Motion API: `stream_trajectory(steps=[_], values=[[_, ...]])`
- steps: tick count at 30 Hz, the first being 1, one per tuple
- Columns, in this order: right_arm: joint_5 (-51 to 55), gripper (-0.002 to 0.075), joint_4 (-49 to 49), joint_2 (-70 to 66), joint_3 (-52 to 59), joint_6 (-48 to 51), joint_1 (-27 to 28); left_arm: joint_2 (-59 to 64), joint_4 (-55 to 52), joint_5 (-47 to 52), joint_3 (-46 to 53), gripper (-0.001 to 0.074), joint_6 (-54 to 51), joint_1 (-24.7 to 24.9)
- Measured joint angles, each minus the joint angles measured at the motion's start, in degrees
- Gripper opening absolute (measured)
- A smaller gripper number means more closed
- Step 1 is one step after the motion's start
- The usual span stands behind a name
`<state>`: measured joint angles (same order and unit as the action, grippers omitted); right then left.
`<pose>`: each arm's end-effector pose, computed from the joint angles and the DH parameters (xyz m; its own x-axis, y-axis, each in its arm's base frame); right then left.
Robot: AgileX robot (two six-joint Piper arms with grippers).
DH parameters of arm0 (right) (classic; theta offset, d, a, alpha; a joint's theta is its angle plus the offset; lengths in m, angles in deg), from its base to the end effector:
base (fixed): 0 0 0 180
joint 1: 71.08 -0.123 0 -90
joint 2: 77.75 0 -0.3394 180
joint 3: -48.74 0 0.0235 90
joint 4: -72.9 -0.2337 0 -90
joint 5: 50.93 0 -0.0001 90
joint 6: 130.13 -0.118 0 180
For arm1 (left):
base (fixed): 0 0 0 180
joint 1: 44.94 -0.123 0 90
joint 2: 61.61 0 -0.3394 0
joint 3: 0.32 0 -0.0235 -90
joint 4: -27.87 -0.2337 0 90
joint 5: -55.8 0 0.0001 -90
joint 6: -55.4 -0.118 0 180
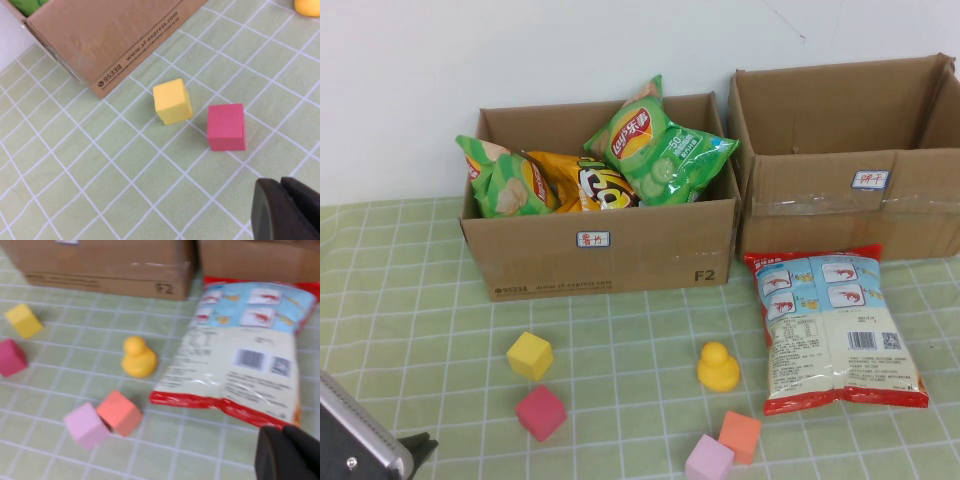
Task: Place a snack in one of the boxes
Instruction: Pick up the potato chip
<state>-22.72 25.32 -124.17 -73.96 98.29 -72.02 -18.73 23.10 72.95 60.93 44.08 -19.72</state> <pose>0.0900 0.0427 0.2750 -0.5280 -0.0815 -0.8453 -0.3481 0.9287 0.1278 0.0777 -0.0334 0.2585 -0.3397 0.4623 -0.8190 0.5198 0.8181 0.2462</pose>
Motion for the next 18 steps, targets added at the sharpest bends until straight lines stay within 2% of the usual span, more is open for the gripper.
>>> stream_trajectory(steps=[8,10,13,18], values=[[-5.0,0.0,-7.3,-16.1,-10.6,4.9,0.0,0.0,0.1,0.0,0.0,-0.0001,-0.1,0.0],[-6.7,0.0021,-7.6,-20.0,-12.4,5.9,0.0,0.0,0.1,0.0,0.0,-0.0001,-0.1,0.0],[-8.8,0.0113,-8.0,-26.6,-15.0,8.5,0.0,0.0,0.1,0.0,0.0,-0.0001,0.0,0.0],[-10.3,0.0384,-8.3,-37.1,-18.6,10.2,0.0,0.0,-0.1,-2.4,1.8,-0.0001,0.0,0.0]])
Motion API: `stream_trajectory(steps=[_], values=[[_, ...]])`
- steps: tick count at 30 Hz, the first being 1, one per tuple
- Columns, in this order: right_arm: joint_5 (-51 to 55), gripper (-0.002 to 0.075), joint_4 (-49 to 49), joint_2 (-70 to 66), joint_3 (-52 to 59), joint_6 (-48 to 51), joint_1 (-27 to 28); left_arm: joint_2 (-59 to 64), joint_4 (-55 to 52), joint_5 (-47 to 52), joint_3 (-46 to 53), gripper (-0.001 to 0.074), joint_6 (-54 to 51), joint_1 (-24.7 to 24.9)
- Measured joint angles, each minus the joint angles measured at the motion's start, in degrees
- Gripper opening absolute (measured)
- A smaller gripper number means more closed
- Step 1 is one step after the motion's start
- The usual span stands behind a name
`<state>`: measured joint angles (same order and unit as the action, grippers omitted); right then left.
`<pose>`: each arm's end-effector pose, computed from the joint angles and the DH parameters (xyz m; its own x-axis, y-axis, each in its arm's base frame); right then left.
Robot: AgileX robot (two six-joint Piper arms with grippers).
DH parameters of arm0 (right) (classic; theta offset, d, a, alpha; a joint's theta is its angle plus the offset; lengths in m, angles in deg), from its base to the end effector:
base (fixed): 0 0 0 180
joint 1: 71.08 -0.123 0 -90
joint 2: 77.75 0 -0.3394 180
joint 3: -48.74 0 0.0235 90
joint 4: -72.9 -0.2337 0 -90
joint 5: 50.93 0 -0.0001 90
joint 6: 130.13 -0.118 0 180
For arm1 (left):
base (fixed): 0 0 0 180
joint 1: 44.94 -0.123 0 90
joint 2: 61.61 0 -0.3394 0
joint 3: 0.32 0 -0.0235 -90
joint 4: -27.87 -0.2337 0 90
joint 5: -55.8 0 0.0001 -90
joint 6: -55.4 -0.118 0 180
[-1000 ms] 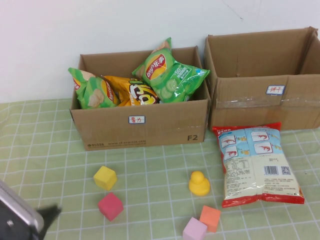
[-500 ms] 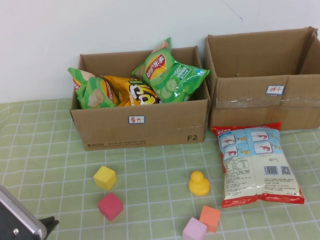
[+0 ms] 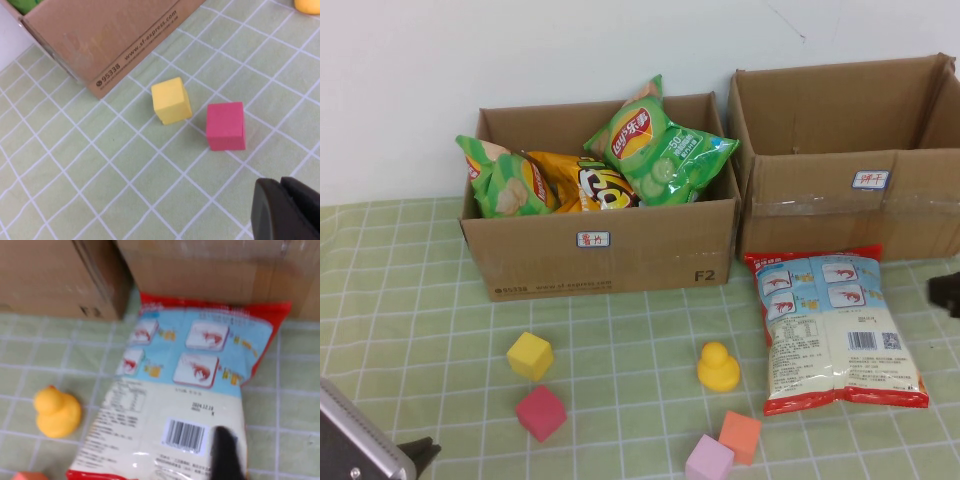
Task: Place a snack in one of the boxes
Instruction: Pick up the potato chip
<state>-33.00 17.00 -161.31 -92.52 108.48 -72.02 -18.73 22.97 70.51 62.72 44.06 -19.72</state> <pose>0.2555 0.0344 0.2780 -0.6605 -0.0791 -0.7466 -0.2508 0.9606 0.1201 0.0771 -0.0335 0.2523 -0.3289 0.4610 -0.8242 0.5206 0.8167 0.2491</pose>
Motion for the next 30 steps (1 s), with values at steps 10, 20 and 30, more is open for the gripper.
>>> stream_trajectory(steps=[10,20,30], values=[[0.5,0.0522,-2.1,-20.5,-6.0,6.5,0.0,0.0,-0.2,-7.2,2.6,-0.0001,0.0,0.0],[7.6,0.0524,-13.6,-31.7,-9.5,18.7,0.0,0.0,-0.2,-9.6,2.6,-0.0001,0.0,0.0],[15.7,0.0407,-24.9,-37.3,-9.7,22.4,0.0,0.0,-0.4,-10.9,2.6,-0.0001,-1.1,0.0]])
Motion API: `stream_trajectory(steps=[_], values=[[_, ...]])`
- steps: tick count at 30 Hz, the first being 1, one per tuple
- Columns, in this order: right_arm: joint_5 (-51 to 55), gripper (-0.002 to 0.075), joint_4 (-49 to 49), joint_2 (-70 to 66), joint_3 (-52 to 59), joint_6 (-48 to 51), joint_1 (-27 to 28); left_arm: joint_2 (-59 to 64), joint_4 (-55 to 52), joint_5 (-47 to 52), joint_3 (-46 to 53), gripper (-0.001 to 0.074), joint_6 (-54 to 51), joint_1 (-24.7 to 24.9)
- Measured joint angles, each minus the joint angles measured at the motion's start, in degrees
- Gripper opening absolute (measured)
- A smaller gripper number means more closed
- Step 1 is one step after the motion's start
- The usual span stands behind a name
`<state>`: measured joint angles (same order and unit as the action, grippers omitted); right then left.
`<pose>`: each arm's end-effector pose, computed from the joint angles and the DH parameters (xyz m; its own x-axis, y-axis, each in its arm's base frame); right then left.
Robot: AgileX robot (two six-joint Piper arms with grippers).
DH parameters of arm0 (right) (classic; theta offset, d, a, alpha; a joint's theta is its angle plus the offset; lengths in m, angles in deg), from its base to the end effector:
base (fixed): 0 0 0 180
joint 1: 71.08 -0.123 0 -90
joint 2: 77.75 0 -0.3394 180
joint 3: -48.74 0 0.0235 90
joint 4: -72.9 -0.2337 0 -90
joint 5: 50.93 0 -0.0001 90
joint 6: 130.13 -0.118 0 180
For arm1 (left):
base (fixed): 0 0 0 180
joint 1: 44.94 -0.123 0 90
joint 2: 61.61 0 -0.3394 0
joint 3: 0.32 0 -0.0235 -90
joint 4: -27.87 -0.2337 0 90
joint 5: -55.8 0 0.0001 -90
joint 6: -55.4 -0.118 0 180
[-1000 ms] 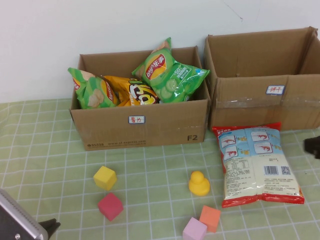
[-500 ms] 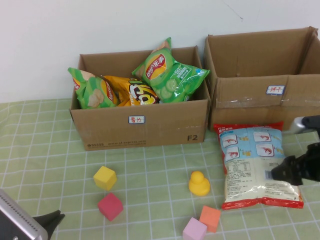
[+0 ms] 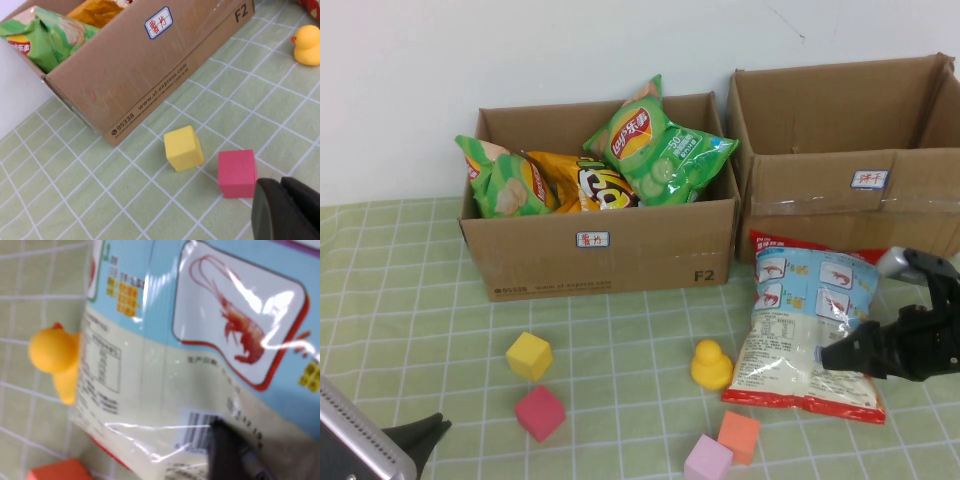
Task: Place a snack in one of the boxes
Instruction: Pick up the potato chip, then place the potato chip in the potato chip box
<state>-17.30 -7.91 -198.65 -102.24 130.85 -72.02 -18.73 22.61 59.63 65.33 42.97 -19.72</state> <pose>0.3508 0.0704 0.1336 -0.9046 -0.0437 -0.4240 -0.2676 0.8325 0.4851 0.0812 -0.0375 0.2570 -0.1999 0.4298 -0.8805 0.5055 0.8150 0.2831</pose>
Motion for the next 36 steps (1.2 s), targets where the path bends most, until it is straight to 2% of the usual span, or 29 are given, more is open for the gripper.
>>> stream_trajectory(steps=[6,11,15,19,30,36], values=[[2.6,0.0214,-4.2,-0.2,-0.1,1.0,0.0,0.0,0.0,0.0,0.1,-0.0001,0.0,0.0],[4.4,0.01,-6.4,-0.2,-0.1,1.5,0.0,0.0,0.0,-0.1,0.1,-0.0001,0.0,0.0],[6.5,0.0096,-7.0,-0.2,-0.1,1.7,0.0,0.0,0.0,-0.1,0.1,-0.0001,0.0,0.0],[11.1,0.0059,-8.2,-0.4,-0.1,4.2,0.0,0.0,0.0,-0.1,0.1,-0.0001,0.0,0.0],[27.8,0.0044,-14.7,0.4,0.2,5.9,0.0,0.0,0.6,-0.3,0.1,-0.0001,0.5,0.0],[29.4,0.0033,-14.1,4.3,0.2,3.7,-0.6,0.0,1.0,-0.3,0.1,-0.0001,1.2,0.0]])
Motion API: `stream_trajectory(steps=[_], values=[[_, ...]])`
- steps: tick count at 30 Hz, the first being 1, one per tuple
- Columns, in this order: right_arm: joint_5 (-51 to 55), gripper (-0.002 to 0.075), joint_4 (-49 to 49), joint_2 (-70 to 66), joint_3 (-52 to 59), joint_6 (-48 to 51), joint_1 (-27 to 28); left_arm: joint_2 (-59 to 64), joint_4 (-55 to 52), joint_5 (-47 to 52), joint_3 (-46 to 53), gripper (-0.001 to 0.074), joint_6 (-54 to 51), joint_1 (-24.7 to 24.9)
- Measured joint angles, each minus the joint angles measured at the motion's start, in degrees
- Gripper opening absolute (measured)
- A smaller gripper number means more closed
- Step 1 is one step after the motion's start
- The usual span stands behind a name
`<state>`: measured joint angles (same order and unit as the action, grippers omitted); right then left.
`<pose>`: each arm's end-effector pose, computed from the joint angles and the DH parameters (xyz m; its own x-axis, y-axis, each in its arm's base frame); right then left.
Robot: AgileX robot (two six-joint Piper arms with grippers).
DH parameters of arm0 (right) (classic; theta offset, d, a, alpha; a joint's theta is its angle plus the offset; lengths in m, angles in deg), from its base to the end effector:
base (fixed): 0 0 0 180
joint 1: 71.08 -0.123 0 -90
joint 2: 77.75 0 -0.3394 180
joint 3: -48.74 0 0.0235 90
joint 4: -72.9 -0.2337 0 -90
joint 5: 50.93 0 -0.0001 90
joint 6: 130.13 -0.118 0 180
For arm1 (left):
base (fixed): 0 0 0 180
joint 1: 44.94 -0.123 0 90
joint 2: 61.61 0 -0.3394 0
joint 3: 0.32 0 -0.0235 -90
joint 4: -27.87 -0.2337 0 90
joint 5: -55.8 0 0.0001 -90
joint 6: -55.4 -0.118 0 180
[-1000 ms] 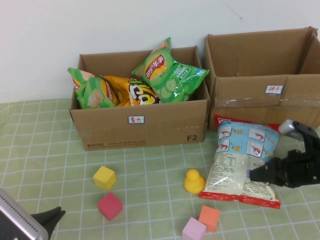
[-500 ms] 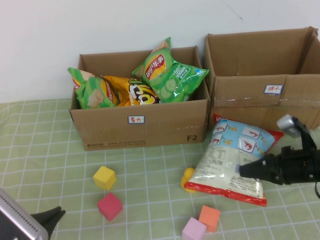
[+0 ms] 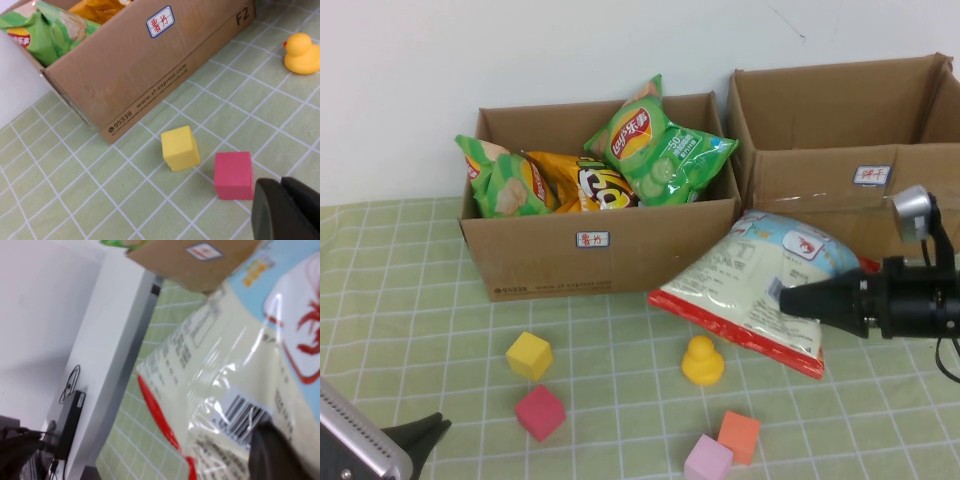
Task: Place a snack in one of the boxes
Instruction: Place the potato chip in the potato chip box
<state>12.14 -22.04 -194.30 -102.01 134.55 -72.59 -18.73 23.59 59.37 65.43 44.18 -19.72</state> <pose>0.3371 0.1138 0.2075 -0.8670 0.1048 -0.4872 -0.4019 0.4308 0.8080 0.0812 -0.0376 0.2569 -0.2165 0.3972 -0.8918 0.4981 0.8306 0.2490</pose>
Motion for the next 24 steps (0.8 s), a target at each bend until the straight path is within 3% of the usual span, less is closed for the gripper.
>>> stream_trajectory(steps=[14,24], values=[[1.9,0.0029,-0.8,6.5,-1.5,-0.1,-9.3,0.0,0.0,-0.1,0.0,-0.0001,0.1,0.0],[-0.7,0.0028,-0.8,6.5,-18.9,0.0,-15.7,0.0,0.4,-1.0,0.0,-0.0001,0.1,0.0]])
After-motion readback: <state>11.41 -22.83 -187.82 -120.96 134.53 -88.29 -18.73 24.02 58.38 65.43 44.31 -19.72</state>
